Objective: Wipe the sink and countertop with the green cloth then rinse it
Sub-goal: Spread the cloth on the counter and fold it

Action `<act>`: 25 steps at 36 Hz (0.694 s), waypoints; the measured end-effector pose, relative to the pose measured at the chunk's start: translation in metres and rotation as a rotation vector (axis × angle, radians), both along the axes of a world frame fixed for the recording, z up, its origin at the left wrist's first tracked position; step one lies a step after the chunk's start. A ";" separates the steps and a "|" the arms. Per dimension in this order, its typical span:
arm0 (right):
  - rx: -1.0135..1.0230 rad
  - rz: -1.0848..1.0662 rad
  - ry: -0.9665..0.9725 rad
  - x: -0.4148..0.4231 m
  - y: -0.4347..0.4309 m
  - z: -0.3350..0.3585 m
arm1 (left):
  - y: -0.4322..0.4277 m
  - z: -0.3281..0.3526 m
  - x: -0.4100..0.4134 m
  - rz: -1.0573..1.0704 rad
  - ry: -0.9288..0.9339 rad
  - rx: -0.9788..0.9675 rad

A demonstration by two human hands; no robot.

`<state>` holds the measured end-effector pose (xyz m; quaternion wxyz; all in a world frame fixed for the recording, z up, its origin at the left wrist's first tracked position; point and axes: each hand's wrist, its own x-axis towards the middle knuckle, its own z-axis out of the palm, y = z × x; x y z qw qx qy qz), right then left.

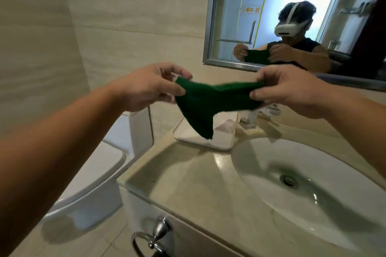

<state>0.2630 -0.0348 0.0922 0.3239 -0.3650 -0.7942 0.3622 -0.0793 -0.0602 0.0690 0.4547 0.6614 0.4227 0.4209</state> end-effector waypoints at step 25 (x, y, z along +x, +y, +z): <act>-0.622 0.049 -0.272 0.019 0.006 -0.135 | 0.007 -0.124 0.028 0.036 0.250 -0.278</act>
